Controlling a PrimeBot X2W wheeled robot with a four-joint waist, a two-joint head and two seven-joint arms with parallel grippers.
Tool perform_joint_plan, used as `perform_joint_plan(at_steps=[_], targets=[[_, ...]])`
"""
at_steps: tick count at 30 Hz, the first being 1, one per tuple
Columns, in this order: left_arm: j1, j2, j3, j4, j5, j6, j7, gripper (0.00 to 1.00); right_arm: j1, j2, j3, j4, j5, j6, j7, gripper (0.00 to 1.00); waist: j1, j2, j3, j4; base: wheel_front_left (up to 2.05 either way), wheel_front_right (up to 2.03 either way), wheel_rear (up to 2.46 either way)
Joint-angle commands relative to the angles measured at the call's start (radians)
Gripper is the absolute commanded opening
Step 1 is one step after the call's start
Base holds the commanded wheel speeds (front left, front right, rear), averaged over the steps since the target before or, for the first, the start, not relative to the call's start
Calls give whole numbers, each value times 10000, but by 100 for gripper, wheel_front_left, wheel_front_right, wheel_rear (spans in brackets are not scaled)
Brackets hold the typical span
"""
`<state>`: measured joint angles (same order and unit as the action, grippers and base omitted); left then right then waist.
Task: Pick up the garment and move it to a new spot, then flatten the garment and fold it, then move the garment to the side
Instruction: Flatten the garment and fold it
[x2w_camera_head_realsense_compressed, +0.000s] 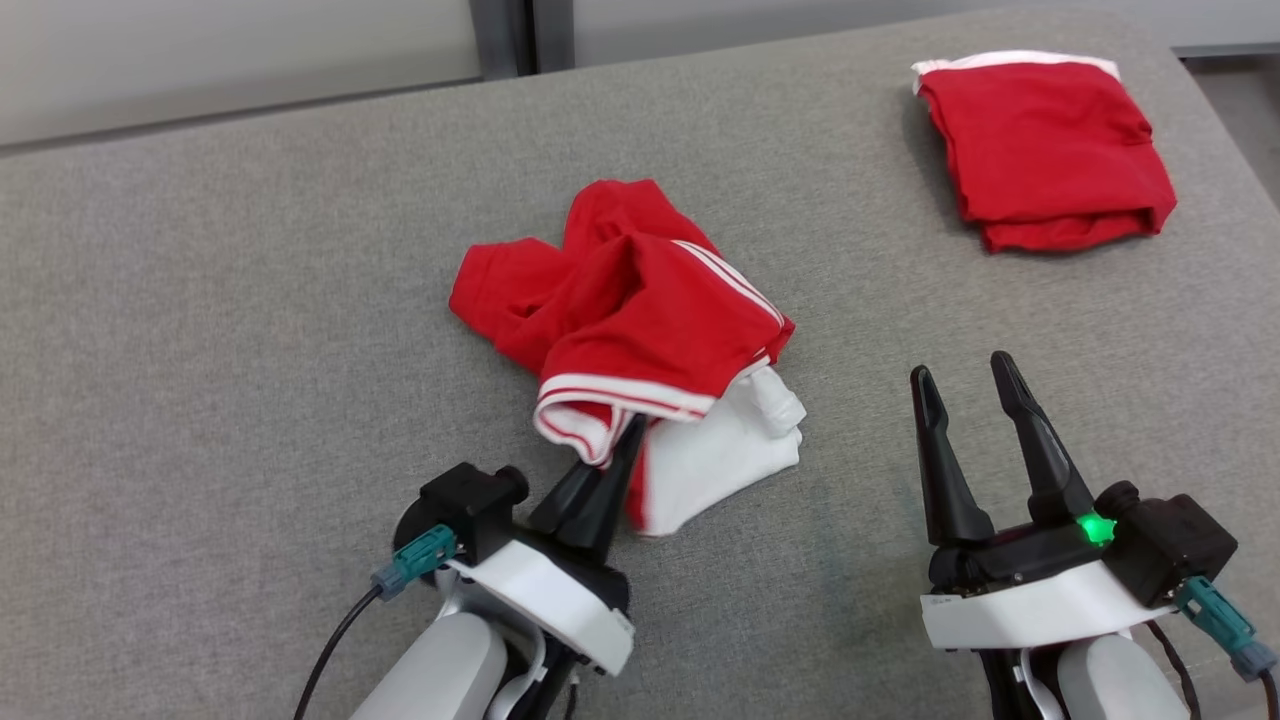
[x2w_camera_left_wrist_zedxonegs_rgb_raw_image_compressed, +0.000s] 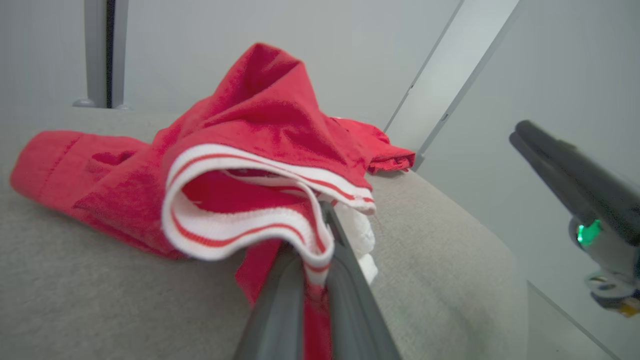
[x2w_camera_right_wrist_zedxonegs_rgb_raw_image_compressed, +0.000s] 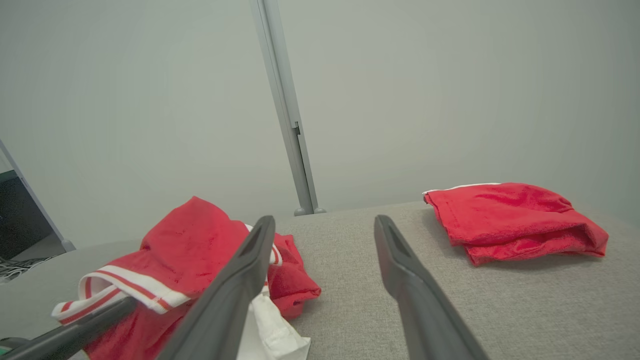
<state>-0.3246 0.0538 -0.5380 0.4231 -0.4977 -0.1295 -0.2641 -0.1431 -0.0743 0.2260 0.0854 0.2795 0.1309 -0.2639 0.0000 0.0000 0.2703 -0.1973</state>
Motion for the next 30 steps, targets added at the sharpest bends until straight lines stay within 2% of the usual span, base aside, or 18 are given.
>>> perform_joint_plan(at_steps=[1, 6, 9, 14, 21, 24, 27, 28, 30], targets=[[-144, 136, -315, -653, -489, -6, -1, 0, 145, 35, -57, 57, -24, -5, -6, 100, 0, 0, -308, -131, 0, 0, 0], [-1383, 545, -1562, -1757, -1819, -7, 50, 0, 213, 123, -13, 144, 49, -5, -6, 100, 0, 0, -850, -443, 0, 0, 0], [-2735, 578, -1773, -2081, -2854, -7, 470, 0, 133, 176, -70, 157, 95, -5, -6, 100, 0, 0, -1010, -734, 0, 0, 0], [-5192, 332, -1137, -1927, -4251, 20, 1285, 0, 123, 220, -498, 4, 377, -5, -6, 100, 0, 0, -1115, -1160, 0, 0, 0], [-7433, 69, -490, -1772, -5053, 274, 1581, 0, 182, 226, -1066, -412, 636, -5, -6, 100, 0, 0, -1303, -1469, 0, 0, 0], [-7452, 275, -88, -1914, -5334, 460, 1603, 0, 188, 226, -1517, -583, 543, -5, -6, 100, 0, 0, -1335, -1402, 0, 0, 0], [-6599, 728, 192, -2321, -5519, 712, 1588, 0, 302, 236, -2031, -676, 382, -5, -6, 100, 0, 0, -1260, -1086, 0, 0, 0], [-5588, 1147, 411, -2724, -5773, 964, 1556, 0, 366, 230, -2289, -698, 259, -5, -6, 100, 0, 0, -1184, -853, 0, 0, 0], [-4222, 1617, 723, -3220, -6060, 1308, 1397, 0, 424, 230, -2437, -678, 126, -5, -6, 100, 0, 0, -1086, -613, 0, 0, 0]])
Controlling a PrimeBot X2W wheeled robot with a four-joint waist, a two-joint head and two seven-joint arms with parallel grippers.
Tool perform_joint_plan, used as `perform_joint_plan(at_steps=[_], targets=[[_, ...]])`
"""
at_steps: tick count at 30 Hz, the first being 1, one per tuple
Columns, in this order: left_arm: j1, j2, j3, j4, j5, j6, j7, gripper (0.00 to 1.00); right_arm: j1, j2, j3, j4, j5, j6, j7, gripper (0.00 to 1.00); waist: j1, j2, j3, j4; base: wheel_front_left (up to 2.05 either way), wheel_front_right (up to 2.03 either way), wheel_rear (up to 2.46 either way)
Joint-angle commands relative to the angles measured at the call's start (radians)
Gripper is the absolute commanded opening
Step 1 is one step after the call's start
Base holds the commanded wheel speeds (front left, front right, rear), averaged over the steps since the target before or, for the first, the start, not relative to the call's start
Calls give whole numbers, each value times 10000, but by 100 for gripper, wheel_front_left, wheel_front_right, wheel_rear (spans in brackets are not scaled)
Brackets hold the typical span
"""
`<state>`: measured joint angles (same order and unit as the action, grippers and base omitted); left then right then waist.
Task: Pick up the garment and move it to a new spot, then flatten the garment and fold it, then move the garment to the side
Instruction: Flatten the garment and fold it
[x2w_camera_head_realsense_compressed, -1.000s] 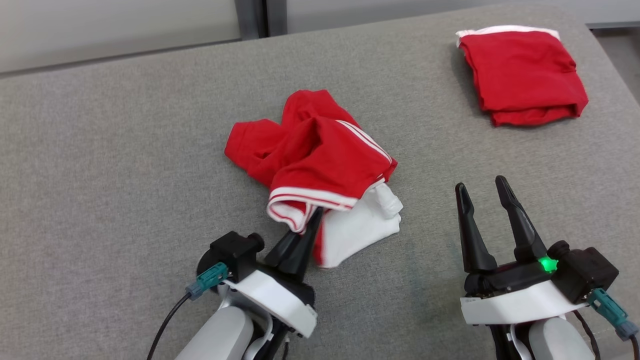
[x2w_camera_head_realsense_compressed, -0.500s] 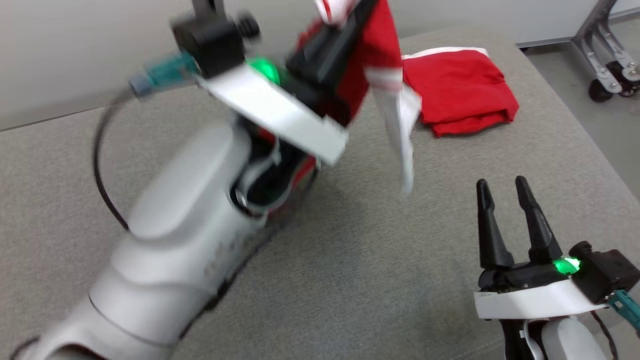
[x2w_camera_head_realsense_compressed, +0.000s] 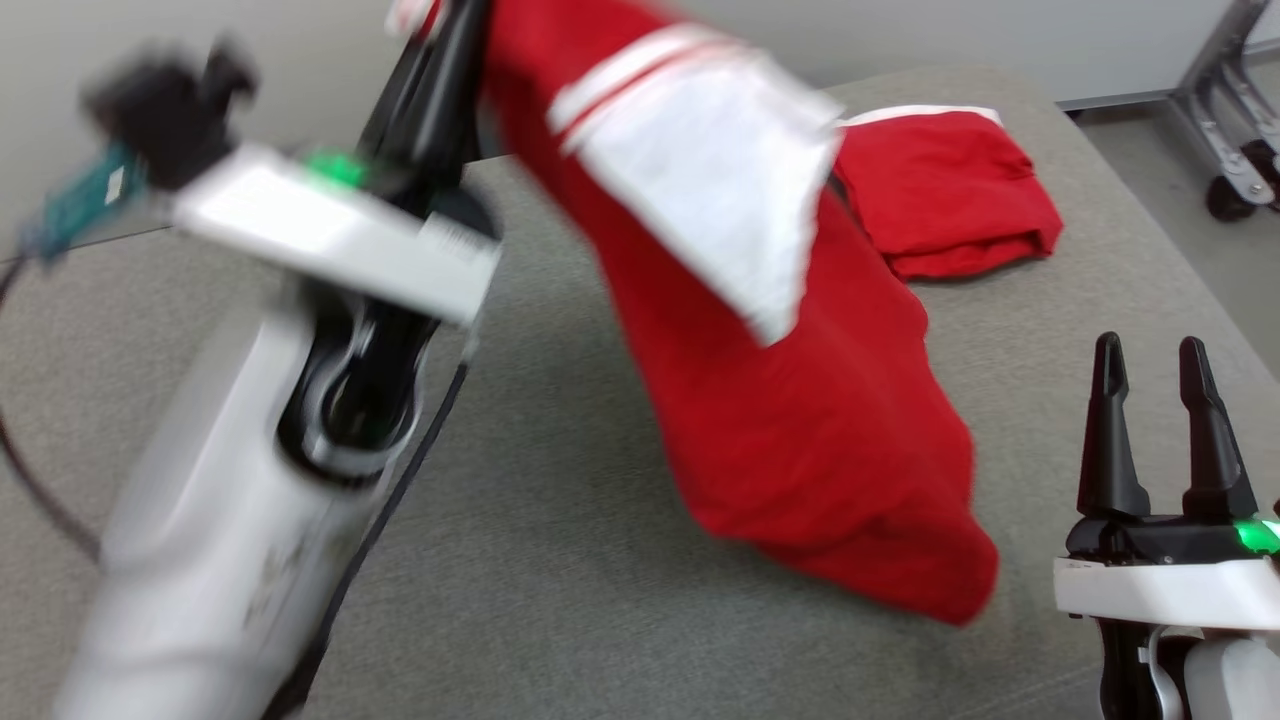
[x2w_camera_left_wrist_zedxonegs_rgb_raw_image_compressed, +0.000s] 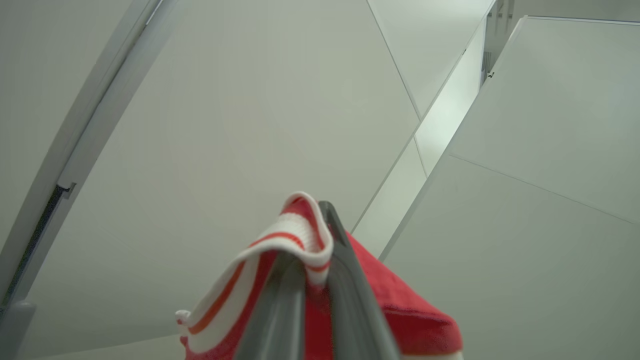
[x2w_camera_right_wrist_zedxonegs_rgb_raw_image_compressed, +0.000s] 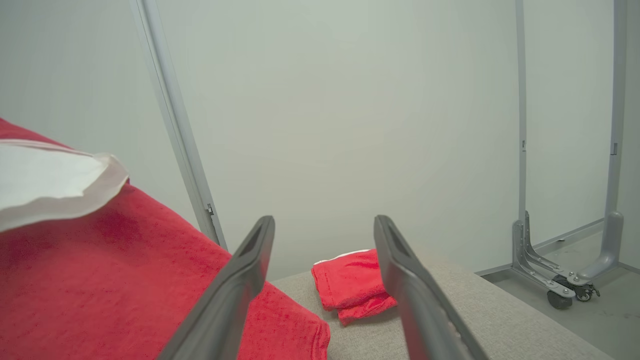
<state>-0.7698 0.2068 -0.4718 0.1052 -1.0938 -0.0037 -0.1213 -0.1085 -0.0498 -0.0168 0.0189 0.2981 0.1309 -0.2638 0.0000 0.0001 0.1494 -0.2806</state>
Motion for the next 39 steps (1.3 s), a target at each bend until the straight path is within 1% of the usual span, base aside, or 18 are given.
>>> perform_joint_plan(at_steps=[1, 4, 7, 10, 14, 16, 17, 18, 19, 20, 23, 27, 28, 31, 32, 34, 37, 39], targets=[[996, 322, 173, -303, -226, 193, -63, 0, 84, -17, -87, -2, -117, -5, -7, 100, 0, -1, 180, 340, 0, 0, 0], [3358, 930, 666, -949, -809, 576, -323, 0, 204, -18, -296, 73, -235, -5, -9, 100, 0, -1, 332, 760, 0, 0, 0], [5233, 1333, 1235, -1018, -1276, 841, -703, 0, 240, -18, -307, 209, -365, -5, -9, 100, 0, -1, 431, 1174, 0, 0, 0], [6104, 1498, 1621, -558, -1581, 746, -874, 0, 231, -17, -173, 427, -483, -5, -9, 100, 0, -1, 469, 1562, 0, 0, 0], [6002, 1368, 1913, 390, -1722, 562, -1051, 0, 37, -25, 101, 664, -666, -5, -7, 100, 0, -1, 490, 1842, 0, 0, 0], [5700, 1256, 2075, 1003, -1671, 468, -1170, 40, -19, -22, 195, 750, -687, -5, -7, 100, 0, -1, 528, 1896, 0, 0, 0], [5531, 1173, 2121, 1321, -1574, 390, -1216, 90, -46, -23, 248, 790, -705, -5, -7, 100, 0, -1, 550, 1922, 0, 0, 0], [5392, 1109, 2182, 1670, -1448, 412, -1273, 100, -72, -22, 320, 821, -736, -5, -7, 100, 0, -1, 569, 1940, 0, 0, 0], [5257, 1077, 2215, 1989, -1247, 440, -1315, 100, -84, -23, 374, 840, -760, -3, -7, 100, 0, -1, 584, 1953, 0, 0, 0], [5120, 1091, 2215, 2326, -876, 591, -1364, 100, -68, -23, 404, 851, -768, -5, -7, 100, 0, -1, 589, 1965, 0, 0, 0], [4853, 1053, 2426, 2932, 468, 1368, -1436, 100, 43, -64, 368, 922, -781, -5, -7, 100, 0, -1, 603, 2043, 0, 0, 0], [5310, 939, 2826, 2636, 3152, 2272, -1441, 100, 105, -129, 332, 988, -773, -5, -7, 100, 0, -1, 648, 2139, 0, 0, 0], [5310, 939, 2826, 2636, 3152, 2272, -1441, 100, 105, -129, 332, 988, -773, -5, -7, 100, 0, -1, 648, 2139, 0, 0, 0], [5973, 565, 2635, 2377, 4661, 2790, -1430, 100, 105, -124, 334, 1053, -746, -5, -9, 100, 0, -1, 638, 2210, 0, 0, 0], [6205, 391, 2585, 2483, 4771, 2870, -1427, 100, 105, -122, 361, 1068, -732, -5, -7, 100, 0, -1, 628, 2243, 0, 0, 0], [6391, 334, 2697, 2810, 4640, 2809, -1434, 100, 91, -114, 470, 1122, -698, -5, -7, 100, 0, -1, 612, 2281, 0, 0, 0], [6758, 195, 2594, 2920, 5048, 3095, -1434, 100, 98, -120, 529, 1150, -659, -5, -9, 100, 0, -1, 569, 2317, 0, 0, 0], [6870, 330, 2509, 2756, 5609, 3369, -1434, 100, 130, -130, 541, 1153, -631, -5, -7, 100, 0, -1, 545, 2351, 0, 0, 0]])
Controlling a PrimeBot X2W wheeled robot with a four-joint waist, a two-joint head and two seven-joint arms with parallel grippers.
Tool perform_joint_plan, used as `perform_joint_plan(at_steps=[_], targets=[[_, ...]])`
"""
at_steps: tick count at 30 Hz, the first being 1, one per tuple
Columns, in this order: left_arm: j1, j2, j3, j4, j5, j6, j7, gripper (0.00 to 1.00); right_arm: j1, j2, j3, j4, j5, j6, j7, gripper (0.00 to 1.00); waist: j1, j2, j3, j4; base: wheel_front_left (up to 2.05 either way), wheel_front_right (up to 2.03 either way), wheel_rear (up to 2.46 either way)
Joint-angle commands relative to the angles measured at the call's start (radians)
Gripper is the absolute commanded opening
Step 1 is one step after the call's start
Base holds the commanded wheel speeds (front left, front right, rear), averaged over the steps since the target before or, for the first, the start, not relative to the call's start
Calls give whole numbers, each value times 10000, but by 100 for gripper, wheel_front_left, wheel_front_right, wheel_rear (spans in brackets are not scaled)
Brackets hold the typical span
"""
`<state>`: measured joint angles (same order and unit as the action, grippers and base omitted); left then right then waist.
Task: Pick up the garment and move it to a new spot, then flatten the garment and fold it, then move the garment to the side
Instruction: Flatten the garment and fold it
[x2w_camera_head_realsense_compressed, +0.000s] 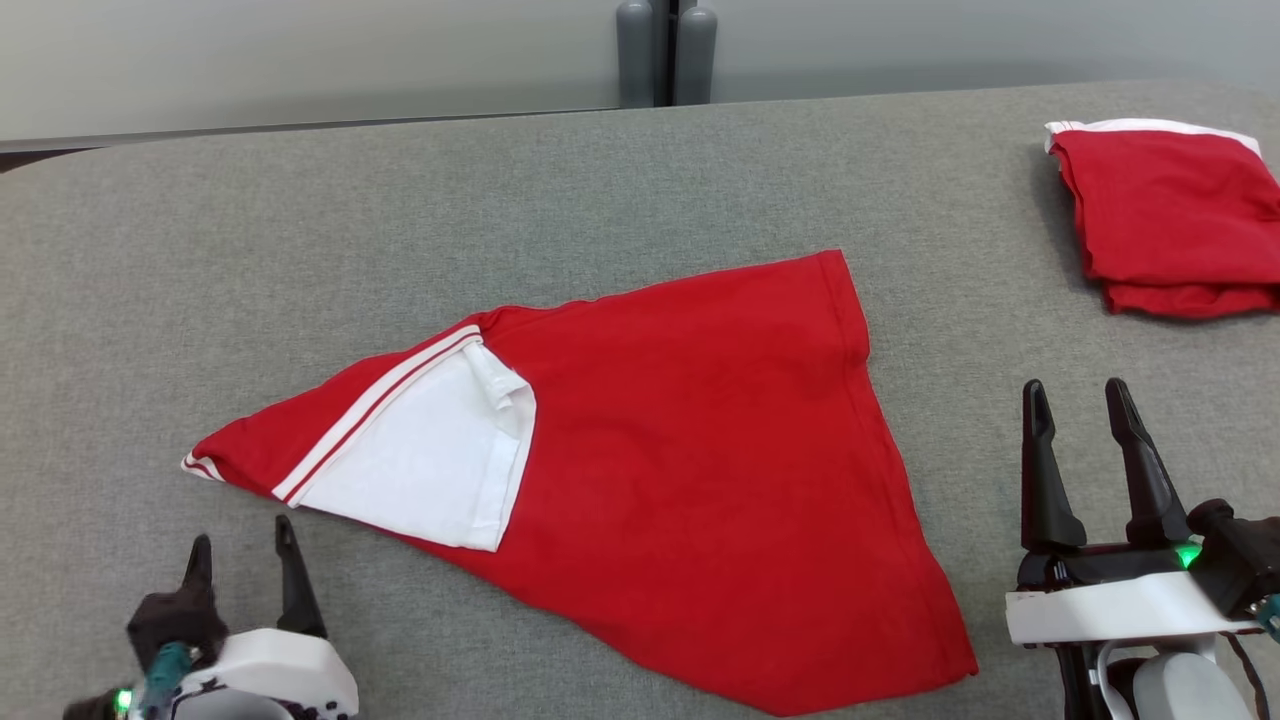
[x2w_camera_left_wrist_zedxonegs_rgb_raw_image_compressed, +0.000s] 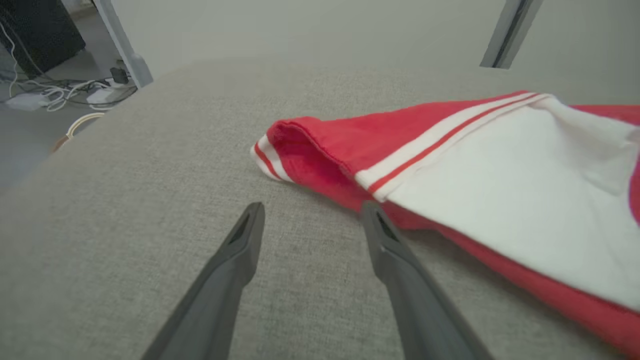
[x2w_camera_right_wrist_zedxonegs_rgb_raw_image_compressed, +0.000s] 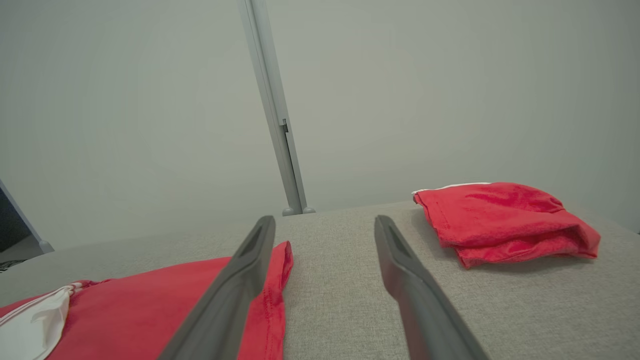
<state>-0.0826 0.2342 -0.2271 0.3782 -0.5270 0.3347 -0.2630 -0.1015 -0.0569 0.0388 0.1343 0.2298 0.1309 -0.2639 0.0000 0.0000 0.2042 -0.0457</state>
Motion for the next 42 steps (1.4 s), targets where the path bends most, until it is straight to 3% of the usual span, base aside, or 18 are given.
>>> perform_joint_plan(at_steps=[1, 4, 7, 10, 19, 27, 28, 30, 33, 34, 35, 37, 42], targets=[[-70, 180, -58, -260, 444, 85, -19, 100, 78, -66, -29, 2, 44, -5, -5, 100, 0, 0, -10, 30, 0, 0, 0], [25, 108, -760, -1188, 1760, -11, -9, 100, 134, -121, -17, 58, 38, -5, -7, 100, 0, 0, -44, 102, 0, 0, 0], [-22, 401, -1947, -1498, 3317, 4, -3, 100, 135, -132, 49, 118, 41, -5, -7, 100, 0, 0, -85, 113, 0, 0, 0], [-222, 406, -2639, -1323, 3904, -174, 366, 100, 99, -120, 80, 162, 54, -5, -5, 100, 0, 0, -125, 103, 0, 0, 0], [-620, 367, -3282, -627, 3970, -822, 768, 100, 93, -112, 206, 237, 137, -5, -5, 100, 0, 0, -167, -135, 0, 0, 0], [-749, 333, -3518, -320, 3983, -908, 1090, 100, 86, -109, 162, 204, 155, -5, -5, 100, 0, 0, -102, -215, 0, 0, 0], [-740, 324, -3513, -291, 3986, -869, 1067, 95, 73, -105, 167, 193, 139, -5, -5, 100, 0, 0, -91, -208, 0, 0, 0], [-784, 319, -3492, -217, 3990, -787, 1020, 54, 72, -98, 204, 191, 131, -5, -5, 100, 0, 0, -77, -186, 0, 0, 0], [-920, 352, -3447, -63, 3963, -750, 1000, 32, 70, -90, 221, 187, 138, -5, -5, 100, 0, 0, -59, -146, 0, 0, 0], [-920, 352, -3447, -63, 3963, -750, 1000, 32, 70, -90, 221, 187, 138, -5, -5, 100, 0, 0, -59, -146, 0, 0, 0], [-967, 368, -3419, -26, 3941, -743, 944, 25, 62, -88, 227, 179, 148, -5, -5, 100, 0, 0, -51, -134, 0, 0, 0], [-994, 387, -3370, 0, 3876, -745, 843, 1, 31, -97, 232, 170, 156, -5, -5, 100, 0, 0, -37, -111, 0, 0, 0], [-1103, 412, -3355, 13, 3770, -843, 630, 0, -6, -152, 255, 147, 162, -5, -5, 100, 0, 0, -2, -47, 0, 0, 0]])
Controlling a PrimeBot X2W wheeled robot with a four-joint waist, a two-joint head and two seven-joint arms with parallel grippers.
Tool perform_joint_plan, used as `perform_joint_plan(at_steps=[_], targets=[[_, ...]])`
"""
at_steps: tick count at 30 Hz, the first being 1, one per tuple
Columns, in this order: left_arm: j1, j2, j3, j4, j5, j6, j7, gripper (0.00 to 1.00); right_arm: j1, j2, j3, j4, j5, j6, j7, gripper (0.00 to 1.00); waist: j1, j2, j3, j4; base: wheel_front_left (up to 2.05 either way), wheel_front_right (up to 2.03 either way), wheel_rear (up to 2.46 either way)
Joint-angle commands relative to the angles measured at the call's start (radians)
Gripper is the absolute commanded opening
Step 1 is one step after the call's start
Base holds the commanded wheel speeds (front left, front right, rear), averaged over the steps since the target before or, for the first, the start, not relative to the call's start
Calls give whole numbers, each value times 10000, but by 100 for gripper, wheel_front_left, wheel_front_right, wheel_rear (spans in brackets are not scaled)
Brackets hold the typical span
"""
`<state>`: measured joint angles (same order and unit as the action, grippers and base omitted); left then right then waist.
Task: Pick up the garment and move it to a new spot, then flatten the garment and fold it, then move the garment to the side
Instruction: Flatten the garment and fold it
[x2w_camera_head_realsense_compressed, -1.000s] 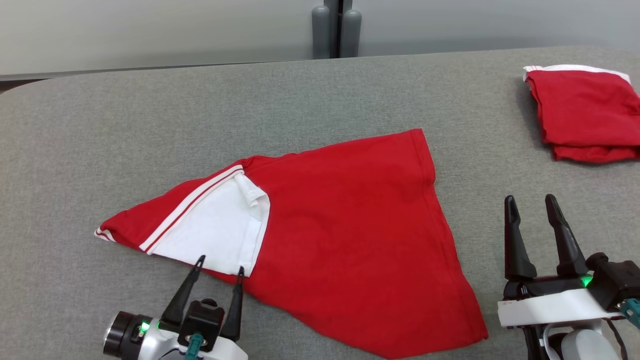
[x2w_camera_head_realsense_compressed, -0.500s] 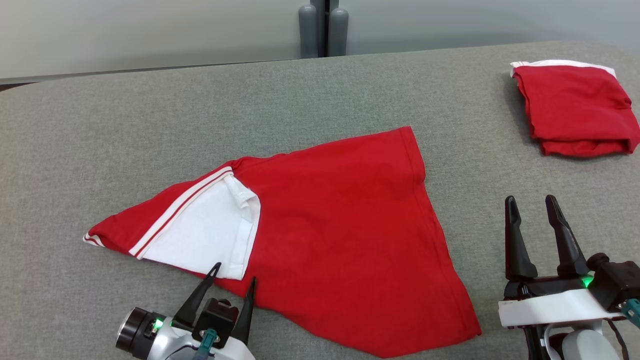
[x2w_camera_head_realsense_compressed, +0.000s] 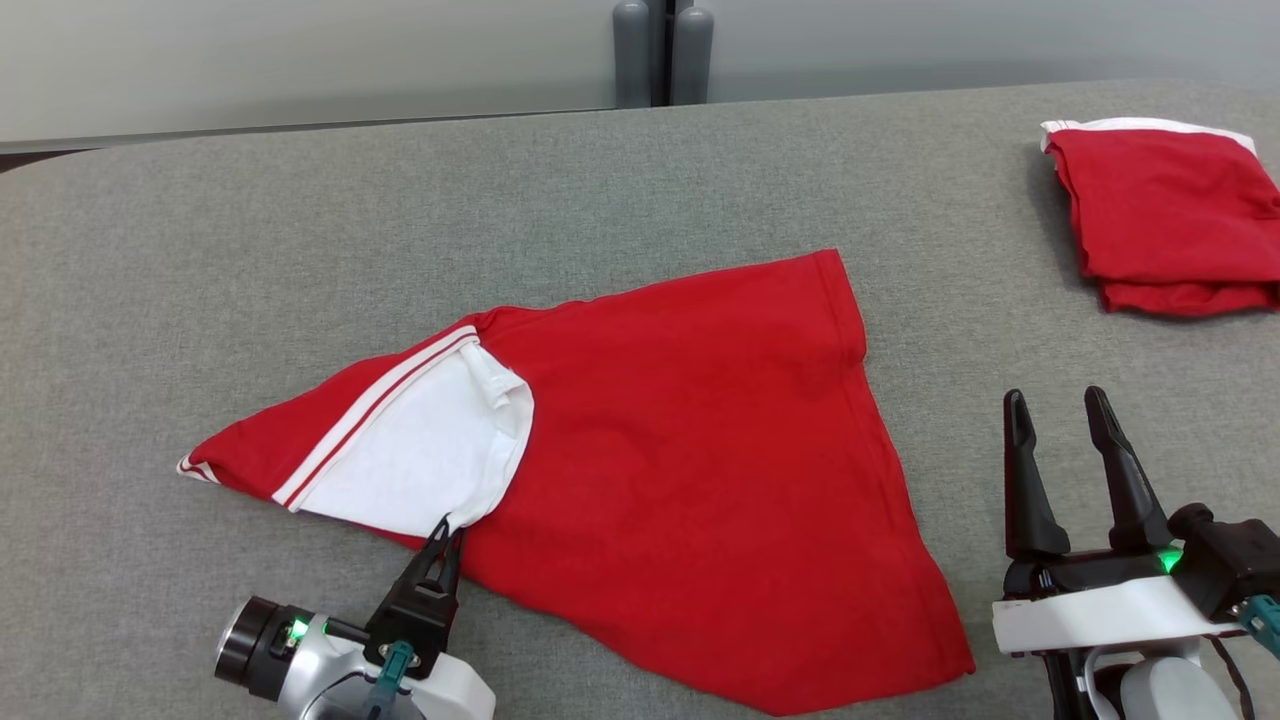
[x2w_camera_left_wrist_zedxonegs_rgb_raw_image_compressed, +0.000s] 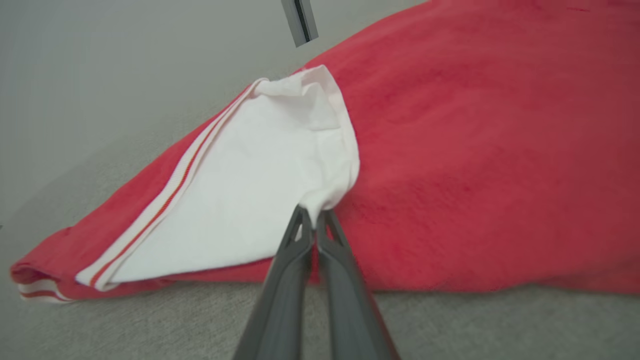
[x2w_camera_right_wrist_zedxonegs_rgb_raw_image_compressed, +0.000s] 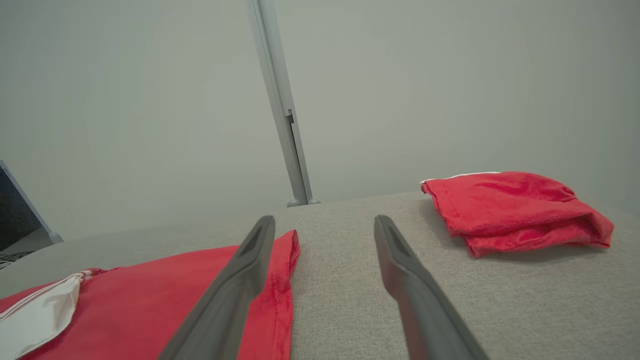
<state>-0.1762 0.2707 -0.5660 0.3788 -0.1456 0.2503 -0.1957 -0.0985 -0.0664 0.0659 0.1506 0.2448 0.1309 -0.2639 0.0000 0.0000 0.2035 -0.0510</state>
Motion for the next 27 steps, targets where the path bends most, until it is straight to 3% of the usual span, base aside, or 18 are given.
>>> perform_joint_plan(at_steps=[1, 9, 17, 22, 27], targets=[[-186, 56, 15, -9, -67, -38, -89, 0, -38, -70, 8, -15, 17, -5, -5, 100, 0, 0, 19, 19, 0, 0, 0], [-597, 207, 94, -747, 18, -216, -605, 0, -982, -302, 297, 730, 478, -5, -5, 100, 0, 0, 276, 335, 0, 0, 0], [-883, 307, 305, -1443, -114, -435, -687, 0, -3557, -1262, 1993, 4303, 1173, -5, 131, 100, 0, 0, 489, 838, 0, 0, 0], [-979, 422, 480, -2025, -88, -560, -697, 0, -5342, -1489, 2429, 6293, 2018, -5, 1329, 100, 0, 0, 722, 1122, 0, 0, 0], [-1023, 449, 513, -2286, 43, -613, -689, 0, -7021, -1647, 2611, 7611, 2757, -5, 3256, 100, 0, 0, 938, 1370, 0, 0, 0]])
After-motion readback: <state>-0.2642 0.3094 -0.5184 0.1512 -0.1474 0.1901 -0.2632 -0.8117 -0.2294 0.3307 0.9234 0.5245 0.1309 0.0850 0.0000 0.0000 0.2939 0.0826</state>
